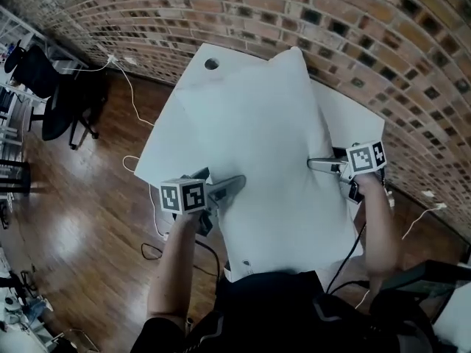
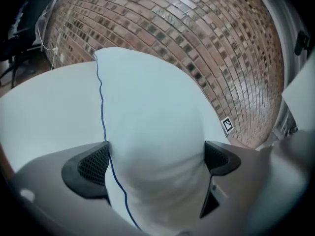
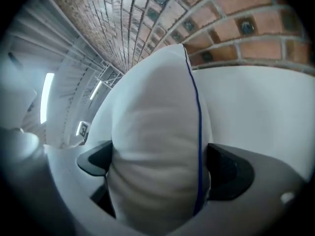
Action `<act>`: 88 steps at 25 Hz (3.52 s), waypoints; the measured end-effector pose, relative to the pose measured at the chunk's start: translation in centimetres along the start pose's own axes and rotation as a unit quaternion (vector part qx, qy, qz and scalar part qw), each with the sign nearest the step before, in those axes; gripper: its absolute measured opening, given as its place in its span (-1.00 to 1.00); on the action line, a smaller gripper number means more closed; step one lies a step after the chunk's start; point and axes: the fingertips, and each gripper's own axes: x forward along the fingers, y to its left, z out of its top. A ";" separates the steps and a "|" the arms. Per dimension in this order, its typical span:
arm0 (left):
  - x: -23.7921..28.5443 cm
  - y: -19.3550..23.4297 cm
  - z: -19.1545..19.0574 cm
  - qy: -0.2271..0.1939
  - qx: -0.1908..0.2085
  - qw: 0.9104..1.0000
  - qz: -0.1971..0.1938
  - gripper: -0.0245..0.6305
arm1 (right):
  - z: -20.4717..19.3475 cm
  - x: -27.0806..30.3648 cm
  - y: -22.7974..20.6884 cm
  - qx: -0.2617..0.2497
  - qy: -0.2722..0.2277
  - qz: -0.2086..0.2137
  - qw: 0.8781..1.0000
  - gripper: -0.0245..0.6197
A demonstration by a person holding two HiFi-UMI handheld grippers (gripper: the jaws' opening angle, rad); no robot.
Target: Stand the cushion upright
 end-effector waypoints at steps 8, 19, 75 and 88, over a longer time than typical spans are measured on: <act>0.5 0.3 0.9 -0.039 0.020 0.999 0.011 0.83 | -0.1 0.8 0.1 -0.007 0.003 0.006 1.000 0.74; -0.1 -1.7 0.9 -0.082 0.028 0.996 -0.029 0.21 | 0.0 0.2 2.0 -0.062 0.001 0.001 0.998 0.02; -5.3 -34.0 21.3 -0.314 0.453 0.825 -0.128 -0.34 | 12.7 -29.5 16.9 -0.332 -0.484 -0.214 0.781 -0.33; 3.0 -28.8 27.6 -0.281 0.488 0.819 -0.114 -0.34 | 18.5 -25.1 10.3 -0.328 -0.477 -0.263 0.772 -0.32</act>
